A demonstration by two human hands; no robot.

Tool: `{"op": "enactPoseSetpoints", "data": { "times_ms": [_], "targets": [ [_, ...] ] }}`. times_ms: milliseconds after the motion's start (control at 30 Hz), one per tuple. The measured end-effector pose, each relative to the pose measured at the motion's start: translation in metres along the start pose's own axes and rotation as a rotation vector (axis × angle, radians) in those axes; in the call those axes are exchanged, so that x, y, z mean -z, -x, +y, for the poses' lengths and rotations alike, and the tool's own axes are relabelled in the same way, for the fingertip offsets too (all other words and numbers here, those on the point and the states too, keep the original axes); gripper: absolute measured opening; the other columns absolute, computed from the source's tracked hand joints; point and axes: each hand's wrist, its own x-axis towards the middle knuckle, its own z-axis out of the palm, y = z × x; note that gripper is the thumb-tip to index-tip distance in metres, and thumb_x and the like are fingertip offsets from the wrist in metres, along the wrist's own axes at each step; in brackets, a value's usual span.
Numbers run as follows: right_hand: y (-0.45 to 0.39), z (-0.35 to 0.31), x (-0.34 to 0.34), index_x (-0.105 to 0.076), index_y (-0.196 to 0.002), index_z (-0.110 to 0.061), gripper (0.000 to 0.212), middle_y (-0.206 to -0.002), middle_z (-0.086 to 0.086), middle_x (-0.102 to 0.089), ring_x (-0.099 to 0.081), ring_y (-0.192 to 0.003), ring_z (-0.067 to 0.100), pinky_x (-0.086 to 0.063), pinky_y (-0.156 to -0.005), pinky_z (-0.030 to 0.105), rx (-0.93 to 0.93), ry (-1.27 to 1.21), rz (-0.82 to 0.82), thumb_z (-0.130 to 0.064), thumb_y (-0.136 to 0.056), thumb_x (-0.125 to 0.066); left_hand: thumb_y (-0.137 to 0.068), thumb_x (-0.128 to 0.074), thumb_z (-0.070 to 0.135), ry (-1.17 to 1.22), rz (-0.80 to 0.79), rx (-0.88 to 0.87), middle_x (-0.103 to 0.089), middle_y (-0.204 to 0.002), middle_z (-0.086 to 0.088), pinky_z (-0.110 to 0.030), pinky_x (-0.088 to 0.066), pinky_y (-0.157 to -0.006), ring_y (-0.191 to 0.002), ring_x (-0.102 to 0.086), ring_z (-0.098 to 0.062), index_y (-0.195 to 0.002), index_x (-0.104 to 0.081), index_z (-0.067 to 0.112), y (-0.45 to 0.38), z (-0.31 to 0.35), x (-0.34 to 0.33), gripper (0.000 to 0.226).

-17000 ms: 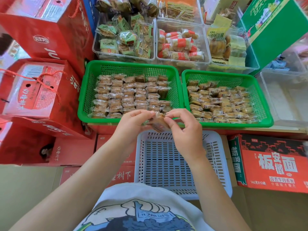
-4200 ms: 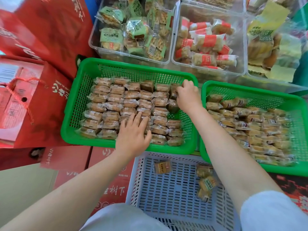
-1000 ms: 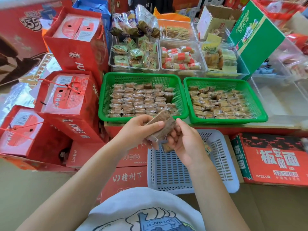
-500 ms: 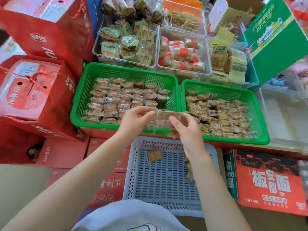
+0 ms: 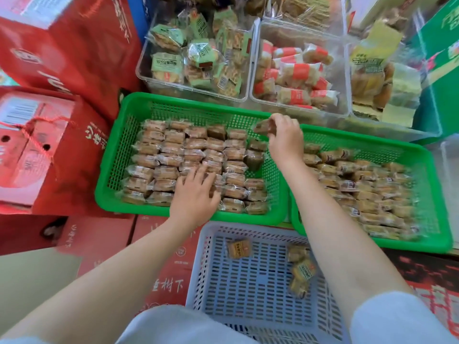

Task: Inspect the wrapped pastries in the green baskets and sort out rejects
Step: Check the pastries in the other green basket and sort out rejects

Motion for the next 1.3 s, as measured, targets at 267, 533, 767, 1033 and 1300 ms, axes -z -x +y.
{"op": "enactPoseSetpoints", "data": {
  "times_ms": [267, 533, 767, 1033, 1300],
  "targets": [
    [-0.02, 0.001, -0.039, -0.052, -0.119, -0.007, 0.035, -0.12, 0.016, -0.057, -0.05, -0.113, 0.036, -0.039, -0.089, 0.043, 0.135, 0.356, -0.151, 0.005, -0.086, -0.054, -0.1, -0.034, 0.046, -0.01, 0.011, 0.006, -0.006, -0.169, -0.001, -0.047, -0.014, -0.12, -0.154, -0.007, -0.023, -0.156, -0.029, 0.026, -0.001, 0.0, -0.002, 0.06],
    [-0.031, -0.014, -0.045, -0.061, -0.11, -0.002, 0.028, -0.118, 0.018, -0.052, -0.047, -0.113, 0.037, -0.04, -0.091, 0.045, 0.257, 0.456, -0.305, 0.009, -0.087, -0.049, -0.099, -0.031, 0.048, -0.049, -0.008, 0.005, -0.004, -0.169, -0.001, -0.048, -0.016, -0.12, -0.154, -0.007, -0.025, -0.157, -0.025, 0.026, -0.003, -0.002, -0.004, 0.063],
    [-0.05, -0.036, -0.038, -0.064, -0.111, -0.005, 0.022, -0.114, 0.016, -0.063, -0.058, -0.107, 0.036, -0.045, -0.086, 0.041, 0.14, 0.551, -0.42, -0.005, -0.093, -0.05, -0.098, -0.031, 0.048, -0.051, -0.018, 0.001, -0.004, -0.169, -0.001, -0.048, -0.015, -0.12, -0.153, -0.007, -0.026, -0.158, -0.023, 0.026, -0.004, -0.003, -0.006, 0.064],
    [-0.049, -0.041, -0.062, -0.06, -0.109, 0.003, 0.016, -0.12, 0.022, -0.053, -0.055, -0.111, 0.039, -0.047, -0.084, 0.042, 0.085, 0.267, -0.424, 0.0, -0.095, -0.055, -0.098, -0.031, 0.049, -0.051, -0.017, -0.003, -0.006, -0.169, -0.002, -0.05, -0.014, -0.121, -0.153, -0.007, -0.026, -0.158, -0.024, 0.025, -0.004, -0.003, -0.007, 0.065],
    [-0.056, -0.038, -0.06, -0.061, -0.118, 0.004, 0.024, -0.139, 0.023, -0.048, -0.06, -0.105, 0.035, -0.039, -0.072, 0.029, -0.211, 0.09, -0.439, -0.004, -0.096, -0.057, -0.098, -0.03, 0.048, -0.04, -0.022, -0.003, -0.004, -0.169, -0.002, -0.051, -0.014, -0.122, -0.153, -0.007, -0.026, -0.159, -0.023, 0.025, -0.005, -0.003, -0.008, 0.065]
  ]
}}
